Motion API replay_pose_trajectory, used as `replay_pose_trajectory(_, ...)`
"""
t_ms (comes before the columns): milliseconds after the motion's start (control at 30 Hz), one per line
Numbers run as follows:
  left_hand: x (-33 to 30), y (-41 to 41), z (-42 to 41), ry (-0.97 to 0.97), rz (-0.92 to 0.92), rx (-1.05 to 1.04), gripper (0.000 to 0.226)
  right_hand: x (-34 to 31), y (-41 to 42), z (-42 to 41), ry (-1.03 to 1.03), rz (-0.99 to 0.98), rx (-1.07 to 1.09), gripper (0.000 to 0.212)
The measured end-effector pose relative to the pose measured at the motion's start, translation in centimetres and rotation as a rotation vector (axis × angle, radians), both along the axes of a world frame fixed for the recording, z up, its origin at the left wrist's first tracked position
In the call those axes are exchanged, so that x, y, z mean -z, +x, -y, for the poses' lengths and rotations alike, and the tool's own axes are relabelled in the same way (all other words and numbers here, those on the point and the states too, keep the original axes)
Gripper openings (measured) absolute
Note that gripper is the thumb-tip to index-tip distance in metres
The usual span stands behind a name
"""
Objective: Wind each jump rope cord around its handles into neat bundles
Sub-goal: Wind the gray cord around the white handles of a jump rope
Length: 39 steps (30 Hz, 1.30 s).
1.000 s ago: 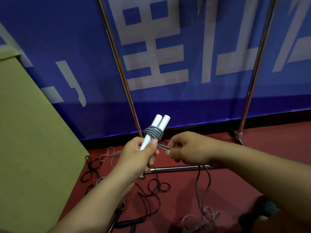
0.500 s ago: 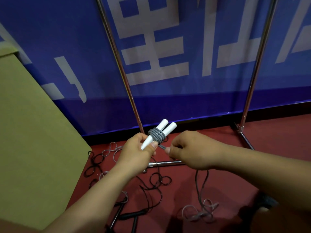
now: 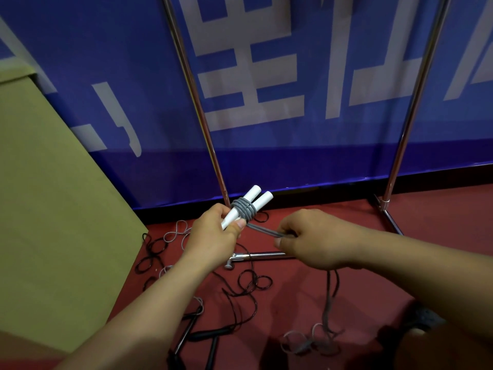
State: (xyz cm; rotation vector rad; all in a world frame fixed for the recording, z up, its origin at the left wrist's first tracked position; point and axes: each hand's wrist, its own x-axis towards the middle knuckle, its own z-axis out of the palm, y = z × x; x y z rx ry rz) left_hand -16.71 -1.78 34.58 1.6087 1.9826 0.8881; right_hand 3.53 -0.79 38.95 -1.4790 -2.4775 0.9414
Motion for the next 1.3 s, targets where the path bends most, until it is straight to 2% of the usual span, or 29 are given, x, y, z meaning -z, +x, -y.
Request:
replay_pose_trajectory(100,0.2,-0.4,-0.1,-0.007,-0.029,-0.022,0.009,0.0,0.2,-0.2,0.007,0.025,0.027,0.026)
replay_pose_trajectory(200,0.5,-0.7,-0.2,-0.028,-0.044,-0.034,0.01,0.0,0.4,-0.1,-0.044,-0.032,0.068,0.013)
replay_pose_trajectory(267,0.6,-1.0,-0.2,-0.038,-0.051,-0.038,0.011,-0.1,0.6,0.0,-0.095,-0.06,0.097,0.016)
replay_pose_trajectory(567,0.4,-0.7,-0.1,-0.138,-0.133,-0.041,0.015,-0.2,0.7,-0.3,0.016,0.198,0.078,0.035)
replay_pose_trajectory(633,0.4,-0.6,-0.1,-0.162,-0.161,-0.031,0.017,-0.3,0.8,-0.3,0.028,0.214,0.089,0.033)
replay_pose_trajectory(867,0.7,-1.1,0.1,-0.272,-0.141,0.012,0.036,-0.7,1.6,-0.3,0.106,0.093,0.114,0.025)
replay_pose_trajectory(1067,1.8,-0.6,0.4,-0.4,-0.066,0.148,0.019,0.0,1.4,-0.2,0.272,-0.083,-0.015,0.025)
replay_pose_trajectory(1300,1.5,0.9,1.2,-0.488,-0.275,0.412,0.02,0.8,1.1,-0.7,0.452,-0.132,-0.082,0.021)
